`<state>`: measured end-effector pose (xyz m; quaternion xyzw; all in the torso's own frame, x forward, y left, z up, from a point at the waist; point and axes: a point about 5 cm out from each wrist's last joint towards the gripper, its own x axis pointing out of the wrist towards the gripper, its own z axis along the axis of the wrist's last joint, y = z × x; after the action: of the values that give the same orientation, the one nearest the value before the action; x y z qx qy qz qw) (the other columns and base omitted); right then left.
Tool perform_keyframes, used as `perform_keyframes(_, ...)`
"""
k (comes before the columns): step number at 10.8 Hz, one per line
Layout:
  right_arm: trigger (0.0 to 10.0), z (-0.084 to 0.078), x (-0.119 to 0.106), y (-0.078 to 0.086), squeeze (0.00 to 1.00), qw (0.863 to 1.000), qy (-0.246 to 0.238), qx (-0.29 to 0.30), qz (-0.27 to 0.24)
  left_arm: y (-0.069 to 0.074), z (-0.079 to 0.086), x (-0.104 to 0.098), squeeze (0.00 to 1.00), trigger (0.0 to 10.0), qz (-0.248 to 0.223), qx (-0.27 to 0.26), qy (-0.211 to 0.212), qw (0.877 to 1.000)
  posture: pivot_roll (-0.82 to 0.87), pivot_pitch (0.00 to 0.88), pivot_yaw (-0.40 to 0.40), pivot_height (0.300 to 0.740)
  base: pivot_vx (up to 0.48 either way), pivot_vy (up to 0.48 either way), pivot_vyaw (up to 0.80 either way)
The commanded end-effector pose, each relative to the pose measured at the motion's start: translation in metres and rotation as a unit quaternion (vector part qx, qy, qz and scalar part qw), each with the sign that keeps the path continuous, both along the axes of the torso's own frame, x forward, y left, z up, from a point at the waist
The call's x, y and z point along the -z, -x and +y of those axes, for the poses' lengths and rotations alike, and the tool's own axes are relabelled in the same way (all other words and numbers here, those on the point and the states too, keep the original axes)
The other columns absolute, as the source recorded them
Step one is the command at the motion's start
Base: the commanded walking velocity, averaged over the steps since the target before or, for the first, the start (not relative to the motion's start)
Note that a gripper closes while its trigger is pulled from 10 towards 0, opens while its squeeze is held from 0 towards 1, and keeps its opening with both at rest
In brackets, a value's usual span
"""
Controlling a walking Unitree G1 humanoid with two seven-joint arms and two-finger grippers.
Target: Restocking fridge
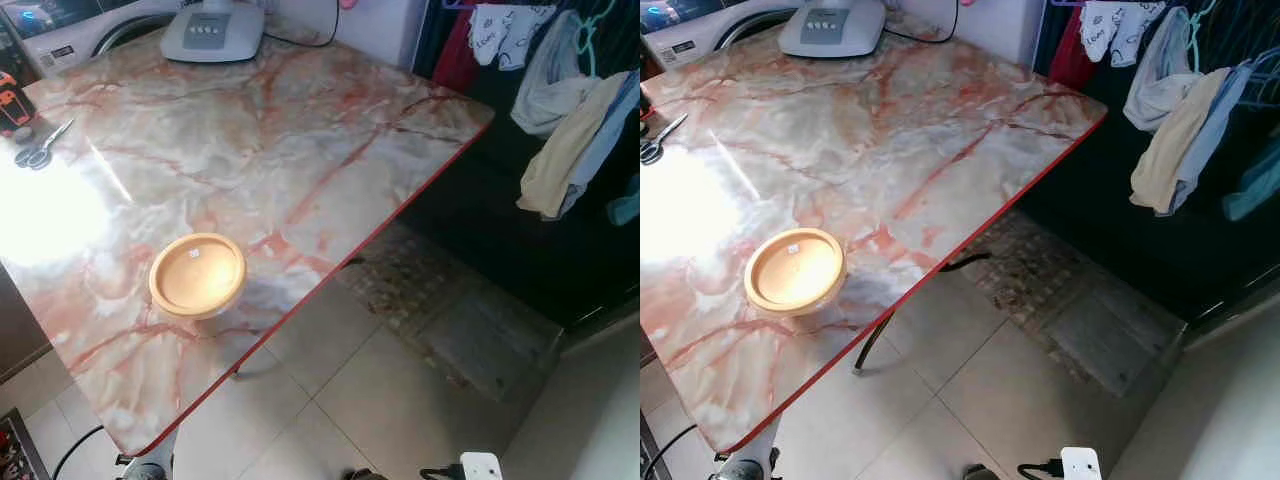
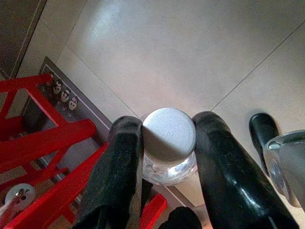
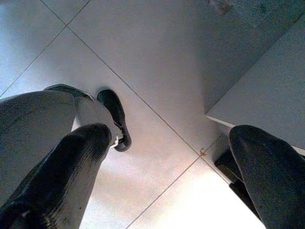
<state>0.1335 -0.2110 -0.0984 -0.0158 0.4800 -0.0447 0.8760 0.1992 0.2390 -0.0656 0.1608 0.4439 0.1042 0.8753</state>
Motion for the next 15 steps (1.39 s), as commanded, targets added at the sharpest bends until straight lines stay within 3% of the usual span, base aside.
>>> perform_keyframes(1, 10.0, -0.002, 0.003, 0.010, 0.00, 1.000, -0.002, 0.008, 0.016, 0.010, 0.003, 0.005, 0.00, 10.0, 0.023, 0.002, -0.010, 1.000, -0.14, 0.179, 0.020, 0.740, 0.000, -0.341, -0.78)
perform_keyframes(4, 10.0, 0.005, 0.004, 0.009, 0.00, 1.000, -0.005, 0.006, 0.016, 0.012, 0.003, 0.006, 0.00, 10.0, 0.025, -0.002, -0.008, 1.000, -0.14, 0.178, 0.021, 0.740, 0.000, 0.000, -0.78)
perform_keyframes(12, 10.0, -0.003, 0.004, 0.015, 0.00, 1.000, -0.007, 0.008, 0.013, 0.012, 0.002, 0.006, 0.00, 10.0, 0.023, -0.004, -0.005, 1.000, -0.14, 0.176, 0.021, 0.740, -0.030, 0.000, 0.00)
perform_keyframes(15, 10.0, 0.018, 0.007, 0.013, 0.00, 1.000, -0.016, 0.001, 0.012, 0.013, 0.001, 0.007, 0.00, 10.0, 0.025, -0.006, -0.005, 1.000, -0.14, 0.178, 0.021, 0.740, -0.178, 0.000, 0.00)
